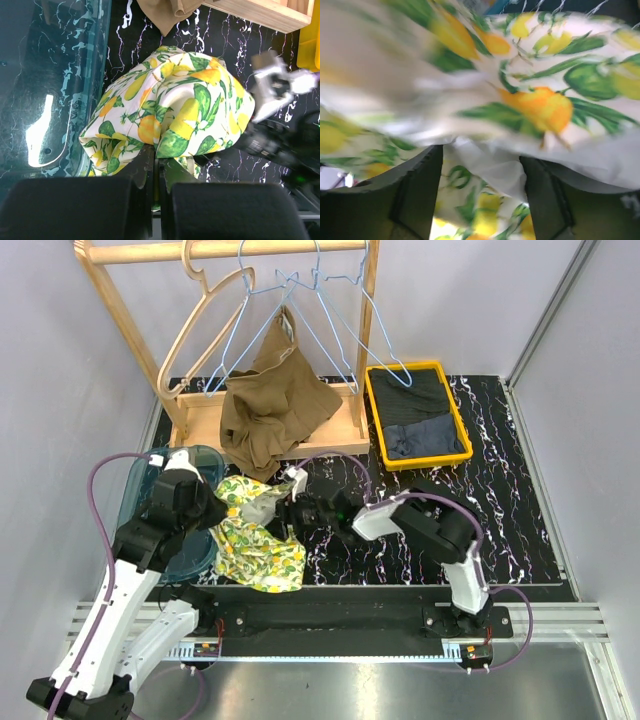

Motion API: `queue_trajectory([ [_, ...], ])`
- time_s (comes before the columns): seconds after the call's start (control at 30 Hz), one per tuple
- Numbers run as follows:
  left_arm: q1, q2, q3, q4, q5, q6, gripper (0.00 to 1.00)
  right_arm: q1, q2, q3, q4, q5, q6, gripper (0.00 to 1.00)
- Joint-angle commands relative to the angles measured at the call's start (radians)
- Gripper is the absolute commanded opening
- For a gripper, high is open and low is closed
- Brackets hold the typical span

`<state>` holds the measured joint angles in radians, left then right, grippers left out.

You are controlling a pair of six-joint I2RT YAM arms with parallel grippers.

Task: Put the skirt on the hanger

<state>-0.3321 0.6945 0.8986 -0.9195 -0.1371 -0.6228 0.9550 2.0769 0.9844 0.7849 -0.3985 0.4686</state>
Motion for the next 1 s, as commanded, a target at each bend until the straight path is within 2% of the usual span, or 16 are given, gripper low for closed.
queue_trajectory([
  [0.0,-0.001,-0.01,-0.007,0.062,-0.018,-0.014,0.0,0.004,-0.231,-0.048,-0.042,0.145,-0.042,0.76],
  [0.2,-0.001,-0.006,-0.023,0.068,-0.03,-0.018,0.0,0.004,-0.455,-0.101,-0.186,0.266,-0.102,0.82],
  [0.37,-0.001,-0.007,-0.032,0.071,-0.032,-0.028,0.0,-0.007,-0.483,-0.138,-0.279,0.419,-0.079,0.82],
  [0.4,-0.001,-0.01,-0.033,0.073,-0.033,-0.029,0.0,-0.015,-0.471,-0.157,-0.285,0.435,-0.061,0.8],
  [0.43,-0.001,-0.015,-0.035,0.073,-0.035,-0.031,0.0,-0.039,-0.457,-0.182,-0.288,0.472,-0.003,0.73],
  [0.47,-0.001,-0.016,-0.036,0.073,-0.033,-0.032,0.0,-0.047,-0.44,-0.199,-0.286,0.484,0.01,0.69],
  [0.5,-0.001,-0.016,-0.035,0.073,-0.032,-0.032,0.0,-0.054,-0.428,-0.205,-0.286,0.492,0.022,0.6],
  [0.67,-0.001,-0.016,-0.041,0.073,-0.021,-0.029,0.0,-0.075,-0.319,-0.164,-0.282,0.481,0.019,0.42],
  [0.77,-0.001,-0.016,-0.041,0.071,-0.016,-0.029,0.0,-0.073,-0.244,-0.098,-0.297,0.471,0.002,0.36],
  [0.97,-0.001,-0.016,-0.049,0.073,0.001,-0.029,0.0,-0.075,-0.146,-0.009,-0.296,0.443,-0.011,0.4],
])
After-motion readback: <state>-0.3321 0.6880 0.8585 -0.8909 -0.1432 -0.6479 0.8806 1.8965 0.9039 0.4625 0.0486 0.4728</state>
